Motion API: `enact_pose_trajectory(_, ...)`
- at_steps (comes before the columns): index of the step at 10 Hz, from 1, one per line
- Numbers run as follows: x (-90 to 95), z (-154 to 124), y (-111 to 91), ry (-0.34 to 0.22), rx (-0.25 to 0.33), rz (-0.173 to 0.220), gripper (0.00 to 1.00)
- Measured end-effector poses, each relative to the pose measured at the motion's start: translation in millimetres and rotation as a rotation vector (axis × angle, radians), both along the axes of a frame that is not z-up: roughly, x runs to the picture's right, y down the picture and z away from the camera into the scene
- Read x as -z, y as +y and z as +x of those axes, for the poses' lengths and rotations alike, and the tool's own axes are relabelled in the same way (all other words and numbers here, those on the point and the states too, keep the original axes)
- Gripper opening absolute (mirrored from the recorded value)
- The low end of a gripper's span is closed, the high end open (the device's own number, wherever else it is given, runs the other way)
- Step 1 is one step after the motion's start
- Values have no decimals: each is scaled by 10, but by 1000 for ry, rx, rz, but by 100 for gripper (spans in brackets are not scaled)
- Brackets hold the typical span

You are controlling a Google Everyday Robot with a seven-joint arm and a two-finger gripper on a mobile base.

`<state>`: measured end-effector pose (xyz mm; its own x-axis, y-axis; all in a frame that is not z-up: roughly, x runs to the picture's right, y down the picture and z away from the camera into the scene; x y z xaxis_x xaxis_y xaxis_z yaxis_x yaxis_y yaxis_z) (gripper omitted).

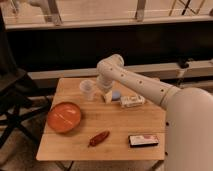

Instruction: Pick up the ceramic cup

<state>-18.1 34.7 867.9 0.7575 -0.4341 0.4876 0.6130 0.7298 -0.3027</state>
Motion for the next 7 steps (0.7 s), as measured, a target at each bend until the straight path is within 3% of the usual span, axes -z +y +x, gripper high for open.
enact_pose_trajectory(7,-102,-152,68,-33,29,-35,80)
